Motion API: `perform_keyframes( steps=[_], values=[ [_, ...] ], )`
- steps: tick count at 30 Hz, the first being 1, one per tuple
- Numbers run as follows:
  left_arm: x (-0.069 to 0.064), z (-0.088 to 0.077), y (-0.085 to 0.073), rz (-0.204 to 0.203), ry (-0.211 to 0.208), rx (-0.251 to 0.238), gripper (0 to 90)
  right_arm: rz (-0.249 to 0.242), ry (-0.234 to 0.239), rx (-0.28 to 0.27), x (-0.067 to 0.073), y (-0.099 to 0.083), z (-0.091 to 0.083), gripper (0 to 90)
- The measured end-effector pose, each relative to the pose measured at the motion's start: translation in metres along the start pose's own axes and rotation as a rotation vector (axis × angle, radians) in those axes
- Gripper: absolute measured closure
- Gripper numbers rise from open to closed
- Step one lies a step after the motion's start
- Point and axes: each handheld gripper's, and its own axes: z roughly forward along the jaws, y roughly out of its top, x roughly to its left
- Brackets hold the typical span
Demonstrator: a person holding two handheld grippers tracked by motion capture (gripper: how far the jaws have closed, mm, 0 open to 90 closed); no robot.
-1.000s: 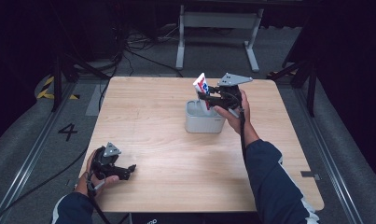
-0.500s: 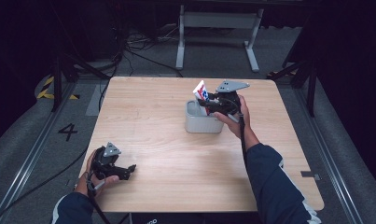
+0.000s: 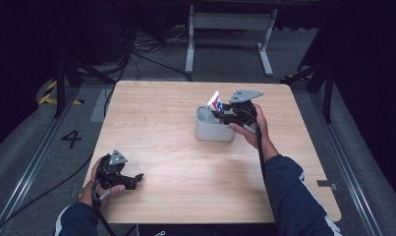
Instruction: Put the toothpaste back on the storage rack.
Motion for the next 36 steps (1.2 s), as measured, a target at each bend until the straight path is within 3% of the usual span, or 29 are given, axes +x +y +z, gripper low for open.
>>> perform_keyframes(
  steps=[15, 36],
  values=[
    [0.000, 0.000, 0.000, 0.000, 0.000, 0.000, 0.5, 0.007, 0.005, 0.055, -0.003, -0.011, -0.001, 59.8],
    [0.000, 0.000, 0.000, 0.000, 0.000, 0.000, 0.6, 0.018, 0.024, 0.043, -0.003, -0.016, -0.010, 56.3]
  ],
)
